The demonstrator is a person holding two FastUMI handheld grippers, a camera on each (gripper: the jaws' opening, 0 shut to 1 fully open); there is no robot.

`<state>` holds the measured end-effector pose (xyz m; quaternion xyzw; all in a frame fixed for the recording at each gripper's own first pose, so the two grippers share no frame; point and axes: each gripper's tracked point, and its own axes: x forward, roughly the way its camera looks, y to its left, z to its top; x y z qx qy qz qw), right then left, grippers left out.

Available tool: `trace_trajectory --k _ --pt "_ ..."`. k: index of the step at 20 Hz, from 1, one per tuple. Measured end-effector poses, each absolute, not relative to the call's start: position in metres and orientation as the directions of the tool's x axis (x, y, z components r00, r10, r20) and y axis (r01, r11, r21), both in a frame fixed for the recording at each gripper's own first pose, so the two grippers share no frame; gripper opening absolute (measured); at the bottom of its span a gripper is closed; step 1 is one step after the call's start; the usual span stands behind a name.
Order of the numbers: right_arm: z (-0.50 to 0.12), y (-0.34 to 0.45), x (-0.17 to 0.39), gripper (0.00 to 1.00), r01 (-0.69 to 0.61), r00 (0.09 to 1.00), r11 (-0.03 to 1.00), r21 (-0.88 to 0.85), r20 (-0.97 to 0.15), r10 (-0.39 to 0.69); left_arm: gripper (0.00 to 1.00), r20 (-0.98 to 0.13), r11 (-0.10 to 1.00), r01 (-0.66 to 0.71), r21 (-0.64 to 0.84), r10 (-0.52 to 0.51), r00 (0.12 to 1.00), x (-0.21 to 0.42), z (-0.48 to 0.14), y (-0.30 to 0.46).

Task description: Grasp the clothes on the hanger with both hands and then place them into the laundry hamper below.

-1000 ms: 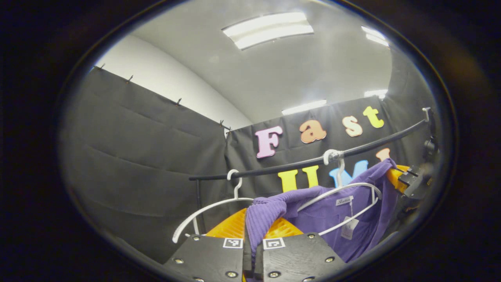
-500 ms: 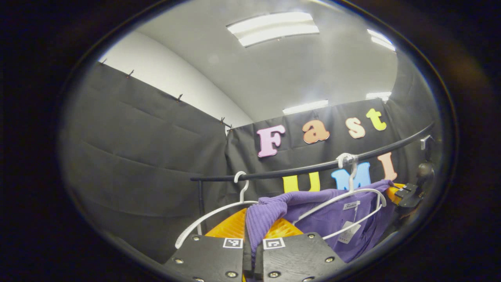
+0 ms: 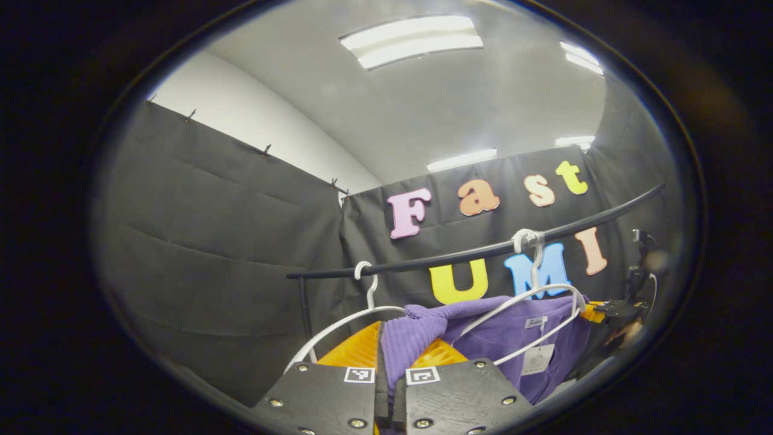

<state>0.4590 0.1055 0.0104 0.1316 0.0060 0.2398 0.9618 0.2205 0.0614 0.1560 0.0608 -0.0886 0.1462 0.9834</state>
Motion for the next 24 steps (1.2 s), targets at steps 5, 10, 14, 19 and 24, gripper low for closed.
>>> trace_trajectory --k 5,10,14,19,24 --pt "-0.022 0.113 0.443 0.02 -0.462 0.879 0.863 0.203 -0.021 0.476 0.04 0.179 0.951 -0.296 0.088 0.277 0.944 0.220 0.148 0.058" --pt "-0.048 0.134 0.415 0.02 -0.496 0.855 0.854 0.160 -0.082 0.512 0.08 0.167 0.947 -0.314 0.060 0.301 0.939 0.200 0.143 0.077" --pt "-0.063 0.150 0.380 0.01 -0.533 0.829 0.834 0.146 -0.110 0.549 0.04 0.147 0.936 -0.346 0.068 0.333 0.931 0.172 0.131 0.098" --pt "-0.057 0.151 0.345 0.02 -0.547 0.822 0.827 0.128 -0.106 0.560 0.06 0.125 0.930 -0.361 0.071 0.350 0.928 0.148 0.117 0.103" --pt "-0.042 0.142 0.294 0.02 -0.543 0.824 0.827 0.143 -0.099 0.558 0.08 0.101 0.939 -0.336 0.066 0.329 0.939 0.113 0.101 0.103"
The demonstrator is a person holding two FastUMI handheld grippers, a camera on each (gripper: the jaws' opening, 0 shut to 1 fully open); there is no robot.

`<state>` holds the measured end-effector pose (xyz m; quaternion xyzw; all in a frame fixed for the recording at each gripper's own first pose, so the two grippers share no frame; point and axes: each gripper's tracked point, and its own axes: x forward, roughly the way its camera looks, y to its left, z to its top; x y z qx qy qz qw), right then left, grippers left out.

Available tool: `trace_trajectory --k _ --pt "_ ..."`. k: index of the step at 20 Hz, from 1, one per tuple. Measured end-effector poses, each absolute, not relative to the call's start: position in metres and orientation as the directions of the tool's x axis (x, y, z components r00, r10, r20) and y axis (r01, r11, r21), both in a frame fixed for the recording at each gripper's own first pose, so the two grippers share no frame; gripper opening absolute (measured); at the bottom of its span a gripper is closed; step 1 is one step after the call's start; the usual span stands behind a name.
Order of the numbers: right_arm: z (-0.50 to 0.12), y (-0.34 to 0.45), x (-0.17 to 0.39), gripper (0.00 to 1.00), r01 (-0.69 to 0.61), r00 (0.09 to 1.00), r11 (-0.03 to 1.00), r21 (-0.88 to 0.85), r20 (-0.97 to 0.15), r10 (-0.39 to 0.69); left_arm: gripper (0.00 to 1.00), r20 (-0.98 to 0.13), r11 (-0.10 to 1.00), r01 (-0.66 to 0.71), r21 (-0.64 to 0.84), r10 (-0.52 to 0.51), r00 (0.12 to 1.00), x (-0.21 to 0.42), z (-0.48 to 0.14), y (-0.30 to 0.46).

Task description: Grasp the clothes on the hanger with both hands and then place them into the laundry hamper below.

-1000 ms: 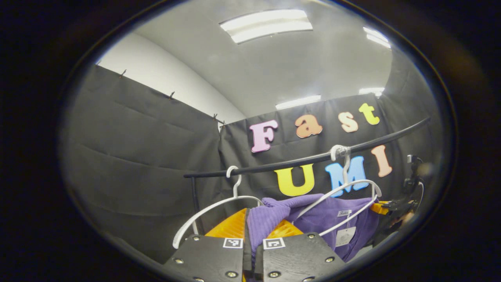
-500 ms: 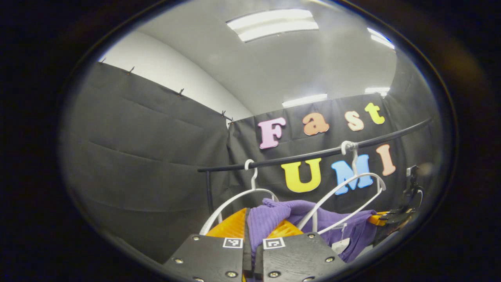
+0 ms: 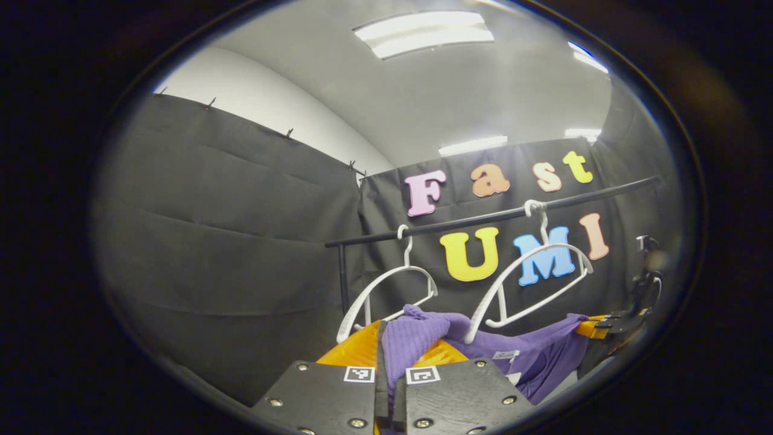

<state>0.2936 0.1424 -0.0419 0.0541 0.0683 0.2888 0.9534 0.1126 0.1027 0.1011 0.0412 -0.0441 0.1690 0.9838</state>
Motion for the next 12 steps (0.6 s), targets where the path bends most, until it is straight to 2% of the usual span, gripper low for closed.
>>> trace_trajectory --k 2,4,12 --pt "-0.033 0.139 0.273 0.02 -0.542 0.825 0.828 0.144 -0.097 0.557 0.00 0.084 0.945 -0.322 0.049 0.318 0.945 0.101 0.093 0.106" --pt "-0.017 0.133 0.251 0.02 -0.536 0.830 0.830 0.154 -0.080 0.552 0.04 0.070 0.957 -0.289 0.018 0.287 0.955 0.091 0.087 0.103" --pt "0.043 0.118 0.168 0.02 -0.513 0.854 0.844 0.156 -0.011 0.521 0.04 0.109 0.992 -0.121 -0.025 0.123 0.986 0.062 0.102 0.066"
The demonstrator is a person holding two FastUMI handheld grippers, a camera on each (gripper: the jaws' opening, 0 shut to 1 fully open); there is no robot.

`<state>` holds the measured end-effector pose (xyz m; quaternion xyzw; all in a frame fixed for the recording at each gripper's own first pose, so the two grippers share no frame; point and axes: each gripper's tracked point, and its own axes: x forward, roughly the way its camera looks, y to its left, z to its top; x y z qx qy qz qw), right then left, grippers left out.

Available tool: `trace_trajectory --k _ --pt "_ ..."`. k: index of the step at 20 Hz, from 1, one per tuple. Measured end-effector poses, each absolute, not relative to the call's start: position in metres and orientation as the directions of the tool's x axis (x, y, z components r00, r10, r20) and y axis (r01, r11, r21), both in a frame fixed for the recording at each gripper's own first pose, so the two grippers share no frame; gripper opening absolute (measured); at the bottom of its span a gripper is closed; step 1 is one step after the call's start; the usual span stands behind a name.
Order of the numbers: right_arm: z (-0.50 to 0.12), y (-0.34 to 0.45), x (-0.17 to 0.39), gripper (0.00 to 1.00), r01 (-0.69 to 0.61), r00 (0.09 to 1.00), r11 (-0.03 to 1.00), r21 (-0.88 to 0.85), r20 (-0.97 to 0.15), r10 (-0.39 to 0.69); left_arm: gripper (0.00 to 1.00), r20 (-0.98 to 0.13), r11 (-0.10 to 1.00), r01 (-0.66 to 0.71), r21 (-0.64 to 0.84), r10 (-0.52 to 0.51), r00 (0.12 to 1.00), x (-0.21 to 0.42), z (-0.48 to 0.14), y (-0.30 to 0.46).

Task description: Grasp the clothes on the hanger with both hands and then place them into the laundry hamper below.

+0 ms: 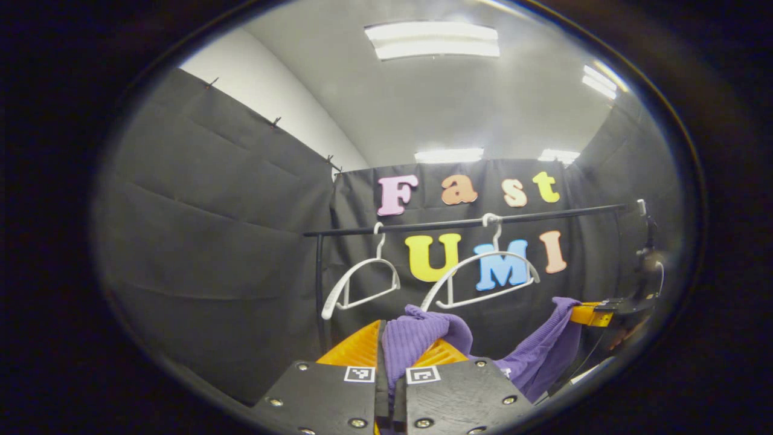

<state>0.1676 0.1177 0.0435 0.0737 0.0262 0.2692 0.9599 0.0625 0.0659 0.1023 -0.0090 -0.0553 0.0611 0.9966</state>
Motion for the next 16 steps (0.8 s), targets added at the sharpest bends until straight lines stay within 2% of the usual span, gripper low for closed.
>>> trace_trajectory --k 7,13,14,15,16 --pt "0.057 0.118 0.105 0.02 -0.511 0.858 0.852 0.112 0.005 0.513 0.04 0.114 0.997 0.058 -0.042 -0.053 0.992 0.050 0.086 0.018" --pt "0.003 0.126 0.073 0.02 -0.515 0.844 0.850 0.109 -0.106 0.525 0.04 0.050 0.990 0.117 -0.083 -0.113 0.992 0.053 0.032 -0.014" --pt "-0.011 0.129 0.068 0.02 -0.516 0.838 0.848 0.117 -0.136 0.529 0.08 0.030 0.989 0.122 -0.089 -0.120 0.992 0.053 0.018 -0.017" --pt "-0.026 0.130 0.064 0.02 -0.517 0.832 0.848 0.114 -0.164 0.529 0.08 0.011 0.988 0.125 -0.095 -0.125 0.992 0.054 0.004 -0.020" --pt "-0.040 0.130 0.060 0.02 -0.519 0.826 0.848 0.108 -0.192 0.530 0.04 -0.005 0.987 0.129 -0.099 -0.130 0.992 0.053 -0.009 -0.022"
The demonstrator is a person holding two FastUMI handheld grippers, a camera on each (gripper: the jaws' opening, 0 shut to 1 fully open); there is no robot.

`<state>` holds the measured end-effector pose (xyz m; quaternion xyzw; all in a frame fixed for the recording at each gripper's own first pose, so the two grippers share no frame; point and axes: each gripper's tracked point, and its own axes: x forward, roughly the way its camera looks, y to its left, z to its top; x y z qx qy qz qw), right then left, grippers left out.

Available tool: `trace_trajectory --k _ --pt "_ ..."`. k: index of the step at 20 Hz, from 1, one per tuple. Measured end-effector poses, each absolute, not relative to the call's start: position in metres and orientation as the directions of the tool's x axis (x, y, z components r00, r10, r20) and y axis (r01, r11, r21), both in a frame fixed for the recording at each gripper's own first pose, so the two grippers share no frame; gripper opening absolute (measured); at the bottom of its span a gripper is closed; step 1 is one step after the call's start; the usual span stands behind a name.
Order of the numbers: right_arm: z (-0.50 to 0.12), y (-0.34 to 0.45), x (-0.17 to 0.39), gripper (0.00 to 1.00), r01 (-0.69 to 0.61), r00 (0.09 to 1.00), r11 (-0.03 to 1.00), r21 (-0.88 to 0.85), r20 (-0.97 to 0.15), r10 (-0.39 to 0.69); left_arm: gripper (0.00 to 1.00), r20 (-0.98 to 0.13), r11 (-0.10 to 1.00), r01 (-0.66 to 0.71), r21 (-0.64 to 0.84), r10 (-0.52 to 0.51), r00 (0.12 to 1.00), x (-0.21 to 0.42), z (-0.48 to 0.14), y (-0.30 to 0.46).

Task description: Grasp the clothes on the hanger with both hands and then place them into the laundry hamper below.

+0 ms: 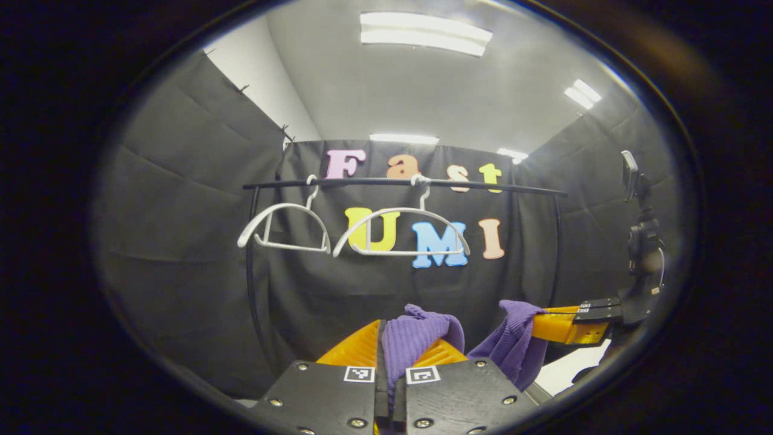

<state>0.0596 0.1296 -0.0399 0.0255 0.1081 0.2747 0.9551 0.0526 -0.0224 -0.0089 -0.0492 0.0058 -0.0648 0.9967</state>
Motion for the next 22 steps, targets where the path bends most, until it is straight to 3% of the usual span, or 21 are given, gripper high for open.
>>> trace_trajectory --k 9,10,12,22 --pt "-0.156 0.125 0.040 0.02 -0.518 0.758 0.850 0.095 -0.410 0.508 0.04 -0.204 0.983 0.159 -0.090 -0.175 0.963 0.040 -0.126 -0.047" --pt "-0.167 0.123 0.039 0.02 -0.514 0.751 0.853 0.094 -0.430 0.500 0.00 -0.221 0.983 0.159 -0.091 -0.176 0.959 0.039 -0.135 -0.049" --pt "-0.188 0.119 0.034 0.02 -0.503 0.738 0.859 0.096 -0.470 0.484 0.04 -0.258 0.984 0.155 -0.089 -0.173 0.951 0.039 -0.151 -0.050" --pt "-0.279 0.108 0.009 0.04 -0.482 0.655 0.875 0.048 -0.643 0.397 0.04 -0.472 0.988 0.139 -0.070 -0.155 0.868 0.015 -0.259 -0.045"
